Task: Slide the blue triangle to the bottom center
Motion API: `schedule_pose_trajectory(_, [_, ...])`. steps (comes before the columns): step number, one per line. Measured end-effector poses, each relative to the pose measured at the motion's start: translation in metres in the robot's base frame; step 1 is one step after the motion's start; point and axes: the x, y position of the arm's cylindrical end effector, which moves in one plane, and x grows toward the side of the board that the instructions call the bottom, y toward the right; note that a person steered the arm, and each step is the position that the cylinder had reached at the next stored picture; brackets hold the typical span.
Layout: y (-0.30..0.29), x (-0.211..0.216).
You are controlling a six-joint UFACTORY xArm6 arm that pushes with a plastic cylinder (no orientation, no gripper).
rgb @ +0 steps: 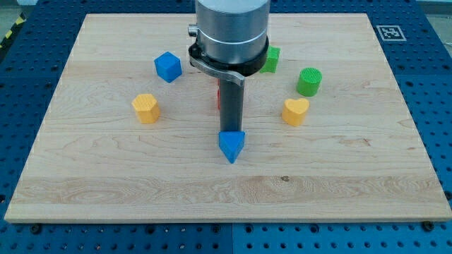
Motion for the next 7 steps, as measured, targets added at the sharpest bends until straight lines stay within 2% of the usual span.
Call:
schedule_pose_trajectory(4, [-0.002,0.010])
schedule_pose_trajectory(6, [-0.003,0.041])
schedule_pose_trajectory(7, [-0.005,0.017])
